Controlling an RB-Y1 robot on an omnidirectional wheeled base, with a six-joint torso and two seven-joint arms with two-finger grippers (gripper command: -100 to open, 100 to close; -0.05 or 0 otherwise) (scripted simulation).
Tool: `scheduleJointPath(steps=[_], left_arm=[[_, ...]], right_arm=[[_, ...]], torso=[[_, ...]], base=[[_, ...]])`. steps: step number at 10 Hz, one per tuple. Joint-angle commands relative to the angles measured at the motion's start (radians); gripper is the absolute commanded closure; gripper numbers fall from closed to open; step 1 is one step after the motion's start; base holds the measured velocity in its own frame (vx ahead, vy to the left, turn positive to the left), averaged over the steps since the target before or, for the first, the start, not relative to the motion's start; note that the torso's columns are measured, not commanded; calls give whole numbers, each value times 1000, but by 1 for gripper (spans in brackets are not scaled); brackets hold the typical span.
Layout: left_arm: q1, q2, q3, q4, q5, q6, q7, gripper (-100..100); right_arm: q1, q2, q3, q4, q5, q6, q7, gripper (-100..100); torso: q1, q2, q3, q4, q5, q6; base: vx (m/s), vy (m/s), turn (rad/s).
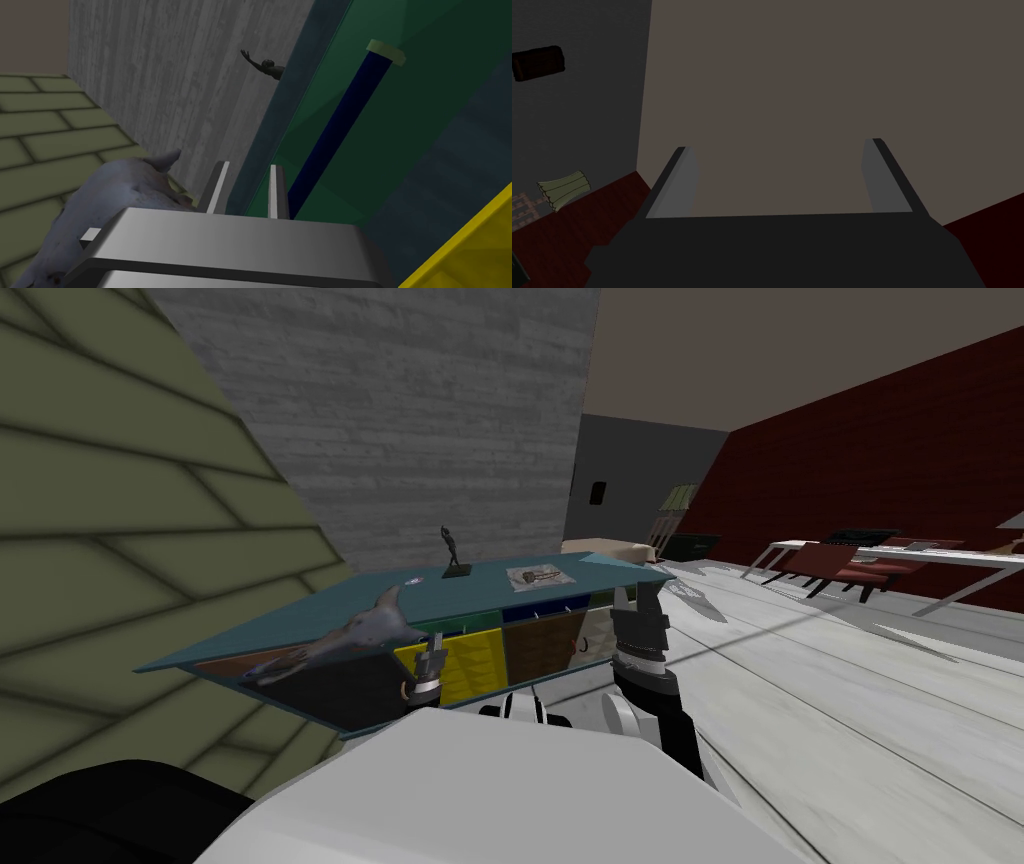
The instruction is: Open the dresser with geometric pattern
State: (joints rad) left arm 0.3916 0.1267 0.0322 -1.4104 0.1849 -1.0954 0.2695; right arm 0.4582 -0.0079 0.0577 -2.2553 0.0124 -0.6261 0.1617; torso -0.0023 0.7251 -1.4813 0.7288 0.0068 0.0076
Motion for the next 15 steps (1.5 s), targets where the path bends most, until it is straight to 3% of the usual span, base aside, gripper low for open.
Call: scheduleJointPath(steps=[1, 7, 13, 15], left_arm=[[2, -4, -8, 51, 2, -21, 13, -100], [-8, -9, -1, 180, 19, -113, 43, -100], [-43, 17, 20, 103, 30, -2, 42, -100], [-42, 19, 21, 105, 31, -3, 44, -100]], right_arm=[[0, 0, 0, 0, 0, 0, 0, 0], [0, 0, 0, 0, 0, 0, 0, 0], [0, 0, 0, 0, 0, 0, 0, 0], [0, 0, 0, 0, 0, 0, 0, 0]], torso=[[0, 1, 0, 0, 0, -1], [2, 14, 6, 10, -7, -8], [2, 12, 5, 9, -7, -8], [2, 13, 5, 10, -7, -8]], base=[[34, -94, 39], [40, -105, 17], [-2, -21, 11], [-4, -14, 7]])
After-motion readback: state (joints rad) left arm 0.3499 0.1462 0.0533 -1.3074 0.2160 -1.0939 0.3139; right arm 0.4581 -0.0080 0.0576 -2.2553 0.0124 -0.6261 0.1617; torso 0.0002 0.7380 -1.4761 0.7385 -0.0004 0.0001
